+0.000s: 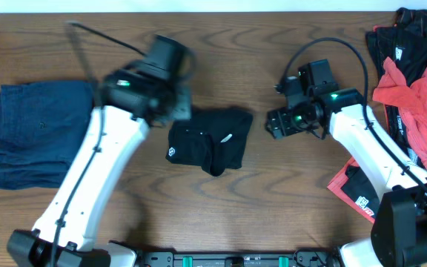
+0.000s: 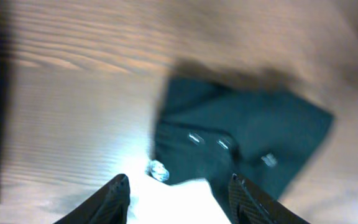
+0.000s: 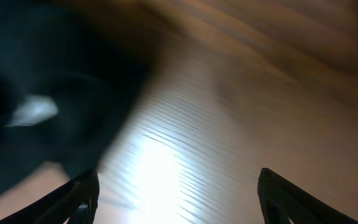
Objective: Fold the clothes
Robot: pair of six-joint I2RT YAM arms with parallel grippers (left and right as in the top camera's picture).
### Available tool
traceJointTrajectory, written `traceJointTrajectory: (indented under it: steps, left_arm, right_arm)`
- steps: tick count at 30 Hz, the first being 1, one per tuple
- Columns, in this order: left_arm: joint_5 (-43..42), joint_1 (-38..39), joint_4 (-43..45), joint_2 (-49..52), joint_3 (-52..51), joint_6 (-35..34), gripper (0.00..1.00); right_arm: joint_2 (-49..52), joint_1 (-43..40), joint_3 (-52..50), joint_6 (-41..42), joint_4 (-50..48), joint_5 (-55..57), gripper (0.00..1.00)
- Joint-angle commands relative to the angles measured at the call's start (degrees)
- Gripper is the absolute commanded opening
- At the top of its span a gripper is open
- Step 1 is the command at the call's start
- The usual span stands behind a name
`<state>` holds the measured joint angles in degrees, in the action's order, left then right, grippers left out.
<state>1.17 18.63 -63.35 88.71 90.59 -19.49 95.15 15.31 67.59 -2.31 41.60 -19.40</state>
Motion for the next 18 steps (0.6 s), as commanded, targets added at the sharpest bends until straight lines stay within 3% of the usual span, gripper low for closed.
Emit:
traceJointTrajectory:
  steps: [1, 8, 18]
  left_arm:
    - [-0.11, -4.68, 0.83, 2.69, -0.74, -0.09, 0.54]
    - [-3.72, -7.63, 0.9, 10.12, -1.01, -0.04, 0.54]
    - [-4.83, -7.21, 1.22, 19.65, -1.01, 0.17, 0.54]
  right_arm:
    - [0.22, 1.66, 0.13, -3.89, -2.29, -15.13, 0.8]
    - [1.01, 4.11, 0.13, 0.57, -4.59, -15.34, 0.82]
    - [9.29, 7.43, 0.11, 4.35, -8.9, -11.13, 0.78]
